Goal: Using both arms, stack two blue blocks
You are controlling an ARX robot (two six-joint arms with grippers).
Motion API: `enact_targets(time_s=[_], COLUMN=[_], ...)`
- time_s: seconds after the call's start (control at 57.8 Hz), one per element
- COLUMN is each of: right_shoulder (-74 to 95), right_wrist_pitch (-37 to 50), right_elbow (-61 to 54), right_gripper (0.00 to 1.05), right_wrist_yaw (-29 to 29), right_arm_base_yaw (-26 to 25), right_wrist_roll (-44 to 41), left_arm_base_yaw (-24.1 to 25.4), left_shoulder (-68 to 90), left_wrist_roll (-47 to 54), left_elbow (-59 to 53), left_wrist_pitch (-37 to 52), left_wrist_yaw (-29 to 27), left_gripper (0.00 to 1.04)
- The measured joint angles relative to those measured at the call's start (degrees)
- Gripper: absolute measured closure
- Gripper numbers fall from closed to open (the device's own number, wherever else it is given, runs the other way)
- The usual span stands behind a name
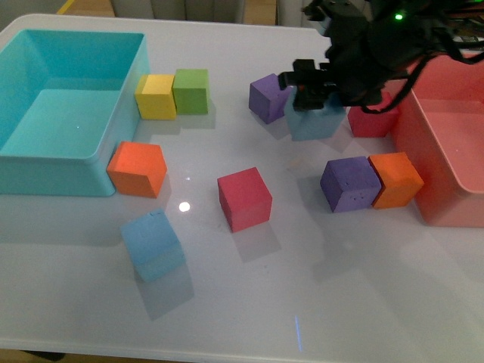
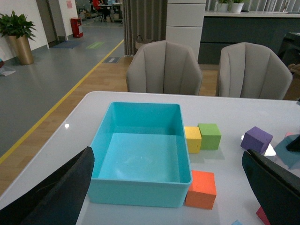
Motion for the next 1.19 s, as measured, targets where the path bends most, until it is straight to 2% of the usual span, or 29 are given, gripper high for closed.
enact_targets(time_s=[0.173,0.346,0.935,0.952,1.073,1.194], right_shoulder=[6.32,11.58,14.03,14.03,13.99,13.25], right_wrist_pitch=[-3.54,-6.12,-5.11,-5.09,-3.43,-1.79], right_elbow=[8.11,13.00,12.48,12.46,11.17,9.09], right_gripper=[0.60,0.60,0.60,0.59,0.29,0.12], right_wrist_yaw=[1.25,3.26,2.97,2.97,2.95,2.86], right_arm_base_yaw=[2.47,2.80,3.87,3.87,3.80,3.58], right_wrist_roll=[0.11,0.07,0.48,0.48,0.70,0.74], left_arm_base_yaw=[0.00,0.00,0.00,0.00,0.00,0.00], left_shoulder=[0.00,0.00,0.00,0.00,0.00,0.00], left_wrist_roll=[0.00,0.00,0.00,0.00,0.00,0.00], left_elbow=[0.00,0.00,0.00,0.00,0.00,0.00], left_wrist_pitch=[0.00,0.00,0.00,0.00,0.00,0.00], left_wrist_yaw=[0.00,0.00,0.00,0.00,0.00,0.00], left_gripper=[0.09,0.09,0.09,0.09,0.09,0.09])
